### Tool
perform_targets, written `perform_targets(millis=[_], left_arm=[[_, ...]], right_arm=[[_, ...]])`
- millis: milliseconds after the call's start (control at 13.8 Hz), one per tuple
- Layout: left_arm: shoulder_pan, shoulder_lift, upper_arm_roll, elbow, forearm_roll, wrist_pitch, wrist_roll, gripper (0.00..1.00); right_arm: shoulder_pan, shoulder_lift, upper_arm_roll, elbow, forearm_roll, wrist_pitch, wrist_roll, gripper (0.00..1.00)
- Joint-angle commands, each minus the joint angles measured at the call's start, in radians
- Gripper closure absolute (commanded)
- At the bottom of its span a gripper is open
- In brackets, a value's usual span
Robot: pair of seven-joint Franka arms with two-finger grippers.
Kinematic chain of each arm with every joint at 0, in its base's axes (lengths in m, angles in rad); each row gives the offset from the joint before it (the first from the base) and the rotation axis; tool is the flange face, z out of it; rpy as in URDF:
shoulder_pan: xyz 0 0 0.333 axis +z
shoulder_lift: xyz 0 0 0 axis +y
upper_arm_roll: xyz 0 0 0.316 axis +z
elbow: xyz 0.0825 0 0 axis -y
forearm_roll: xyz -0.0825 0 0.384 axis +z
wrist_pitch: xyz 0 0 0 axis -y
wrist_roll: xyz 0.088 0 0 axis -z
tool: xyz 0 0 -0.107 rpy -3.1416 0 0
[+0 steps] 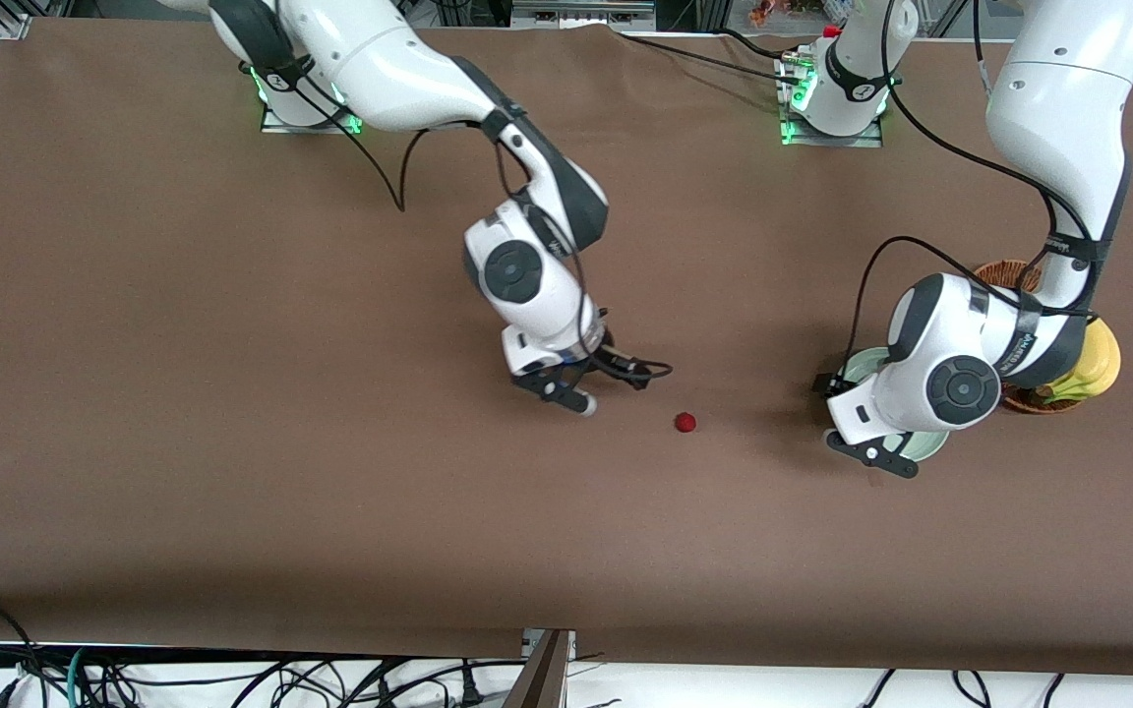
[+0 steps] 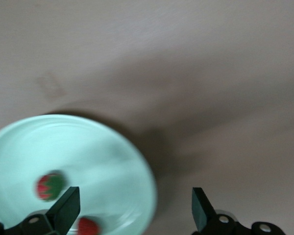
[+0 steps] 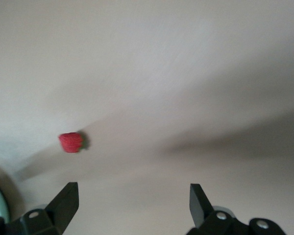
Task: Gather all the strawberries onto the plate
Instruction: 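Move the left gripper to the middle strawberry while the right gripper withdraws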
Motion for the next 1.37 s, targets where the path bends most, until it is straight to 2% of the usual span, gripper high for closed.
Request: perform_targets(millis=[0,217,361,506,578,795,867,1084,1228,1301], left_arm=[[-0.029,-0.01,-0.055,-0.001,-0.049,0.006,-0.173,0.0],[-0.164,0.01,-0.054,0.026,-0.036,0.094,-0.386,0.0],[-0.204,0.044,-0.054,0.04,-0.043,0.194,-0.492,0.0],[-0.238,0.111,-0.054,0.143,-0.042,0.233,-0.542,0.0],[-0.261,0.133,-0.045,0.169,-0.036,0.239,-0.548,0.0],[-0.304,0.139,0.038,0.136,0.039,0.338,-0.546,0.0],[-0.303,0.144,0.041,0.129,0.064,0.37,-0.543,0.0],[-0.304,0.17,0.043,0.114,0.105,0.444,-0.545,0.0],[-0.306,0.18,0.043,0.094,0.107,0.478,-0.546,0.0],[-0.306,0.188,0.043,0.089,0.107,0.499,-0.546,0.0]], right_arm=[[-0.103,-0.087,-0.009,-0.017,-0.012,-0.199,-0.18,0.0],[-0.187,-0.147,-0.058,-0.017,-0.097,-0.429,-0.387,0.0],[-0.227,-0.179,-0.113,-0.017,-0.125,-0.532,-0.532,0.0],[-0.281,-0.201,-0.17,-0.018,-0.127,-0.615,-0.686,0.0],[-0.327,-0.23,-0.172,-0.023,-0.142,-0.645,-0.775,0.0],[-0.428,-0.334,-0.163,-0.063,-0.252,-0.718,-0.932,0.0],[-0.457,-0.374,-0.157,-0.077,-0.28,-0.734,-0.953,0.0],[-0.564,-0.5,-0.086,-0.123,-0.341,-0.766,-1.021,0.0],[-0.597,-0.578,-0.054,-0.161,-0.41,-0.766,-1.045,0.0],[-0.609,-0.612,-0.036,-0.187,-0.418,-0.766,-1.042,0.0]])
